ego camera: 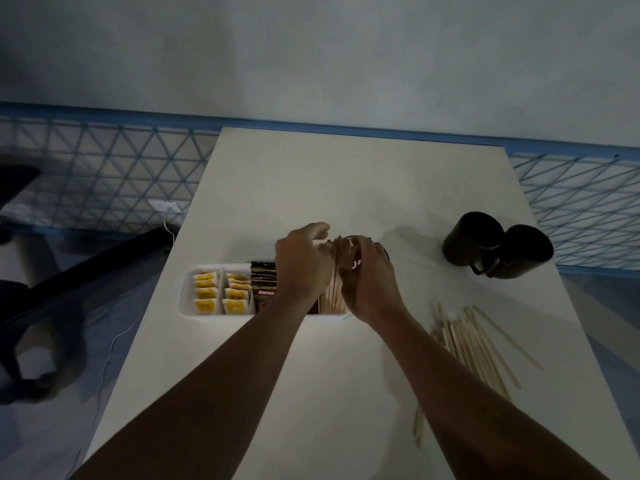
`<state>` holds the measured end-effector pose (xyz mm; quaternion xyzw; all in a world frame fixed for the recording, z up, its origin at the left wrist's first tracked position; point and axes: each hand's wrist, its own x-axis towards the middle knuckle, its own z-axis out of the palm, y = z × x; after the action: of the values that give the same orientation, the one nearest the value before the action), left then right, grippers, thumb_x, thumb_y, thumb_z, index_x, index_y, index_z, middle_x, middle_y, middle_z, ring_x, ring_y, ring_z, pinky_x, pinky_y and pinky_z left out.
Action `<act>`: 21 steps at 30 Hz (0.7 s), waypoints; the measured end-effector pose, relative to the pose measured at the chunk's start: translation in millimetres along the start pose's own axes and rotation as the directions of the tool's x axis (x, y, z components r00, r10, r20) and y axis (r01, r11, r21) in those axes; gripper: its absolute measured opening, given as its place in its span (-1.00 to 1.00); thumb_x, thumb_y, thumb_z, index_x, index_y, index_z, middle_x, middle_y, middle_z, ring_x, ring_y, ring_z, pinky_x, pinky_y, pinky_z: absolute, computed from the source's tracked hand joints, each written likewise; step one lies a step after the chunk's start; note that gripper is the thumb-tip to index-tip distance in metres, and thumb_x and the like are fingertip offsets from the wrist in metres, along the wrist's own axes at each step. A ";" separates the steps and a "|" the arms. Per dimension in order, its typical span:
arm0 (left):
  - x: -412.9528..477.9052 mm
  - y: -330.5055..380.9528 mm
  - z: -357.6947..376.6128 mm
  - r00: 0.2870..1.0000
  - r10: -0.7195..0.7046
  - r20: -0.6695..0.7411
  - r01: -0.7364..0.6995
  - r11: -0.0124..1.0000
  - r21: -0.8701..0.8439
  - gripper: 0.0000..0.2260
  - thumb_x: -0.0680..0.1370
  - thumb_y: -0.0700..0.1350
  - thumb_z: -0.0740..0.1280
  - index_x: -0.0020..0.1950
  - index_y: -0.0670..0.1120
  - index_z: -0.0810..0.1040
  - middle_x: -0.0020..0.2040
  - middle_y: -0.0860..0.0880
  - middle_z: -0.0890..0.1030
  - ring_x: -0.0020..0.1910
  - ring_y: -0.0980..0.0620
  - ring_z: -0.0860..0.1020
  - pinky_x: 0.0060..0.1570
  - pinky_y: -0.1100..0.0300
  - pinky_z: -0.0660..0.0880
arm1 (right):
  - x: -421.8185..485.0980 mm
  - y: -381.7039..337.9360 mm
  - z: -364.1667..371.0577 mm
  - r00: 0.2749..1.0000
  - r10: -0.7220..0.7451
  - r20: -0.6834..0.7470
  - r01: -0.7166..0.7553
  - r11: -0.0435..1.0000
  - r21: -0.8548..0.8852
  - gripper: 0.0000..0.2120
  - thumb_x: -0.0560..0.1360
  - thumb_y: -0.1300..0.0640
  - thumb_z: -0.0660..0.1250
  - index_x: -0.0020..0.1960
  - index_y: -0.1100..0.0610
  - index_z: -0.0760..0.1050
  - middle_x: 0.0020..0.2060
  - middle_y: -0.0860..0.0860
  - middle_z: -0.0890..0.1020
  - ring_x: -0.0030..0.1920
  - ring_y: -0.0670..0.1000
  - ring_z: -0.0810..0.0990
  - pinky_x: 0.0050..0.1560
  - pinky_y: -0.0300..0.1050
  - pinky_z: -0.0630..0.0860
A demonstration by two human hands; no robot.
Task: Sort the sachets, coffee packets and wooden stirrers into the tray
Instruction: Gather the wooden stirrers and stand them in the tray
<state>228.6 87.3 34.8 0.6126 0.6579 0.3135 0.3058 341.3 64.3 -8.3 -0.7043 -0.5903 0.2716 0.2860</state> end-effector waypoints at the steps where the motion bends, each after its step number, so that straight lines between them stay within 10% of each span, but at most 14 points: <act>1: 2.1 0.8 -0.2 1.000 0.009 0.030 -0.009 1.000 0.013 -0.69 0.57 -0.17 0.32 0.31 -0.04 0.57 0.24 -0.03 0.63 0.26 -0.02 0.55 0.37 0.12 0.38 | -0.4 0.7 -3.4 0.999 0.022 -0.028 -0.021 0.999 0.025 -0.64 0.46 0.35 0.35 0.23 0.16 0.47 0.03 -0.04 0.55 0.02 -0.04 0.54 -0.01 -0.15 0.57; 5: 10.7 1.8 3.1 0.981 0.049 0.190 -0.064 0.995 0.072 -0.67 0.62 -0.11 0.27 0.39 -0.01 0.50 0.38 -0.04 0.52 0.36 -0.01 0.48 0.36 0.17 0.37 | 1.2 4.9 -3.1 0.990 0.097 -0.101 -0.090 0.994 0.068 -0.85 0.54 0.27 0.37 0.11 0.16 0.56 -0.11 -0.07 0.62 -0.10 -0.07 0.60 -0.20 -0.45 0.40; 11: 17.3 4.4 8.0 0.955 0.066 0.290 -0.125 0.974 0.190 -0.76 0.61 -0.15 0.24 0.19 -0.03 0.65 0.07 -0.08 0.69 0.06 -0.06 0.63 0.08 0.05 0.59 | 1.2 12.9 7.0 0.984 0.154 -0.088 -0.155 0.988 -0.009 -0.85 0.54 0.19 0.36 0.02 0.01 0.67 -0.10 -0.04 0.72 -0.07 0.01 0.66 0.01 -0.03 0.63; 21: 11.5 18.5 8.2 0.980 0.064 0.187 -0.074 0.996 0.049 -0.71 0.60 -0.11 0.31 0.31 -0.09 0.57 0.28 -0.11 0.60 0.15 -0.06 0.62 -0.03 0.15 0.63 | -2.6 27.1 -1.9 0.983 0.178 -0.038 -0.176 0.983 0.051 -0.79 0.53 0.08 0.42 0.15 0.09 0.64 0.06 0.03 0.70 0.09 0.05 0.65 0.19 0.03 0.58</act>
<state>245.8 100.0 44.1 0.6700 0.6133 0.2471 0.3376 360.5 57.8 -26.5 -0.7527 -0.5124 0.2949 0.2897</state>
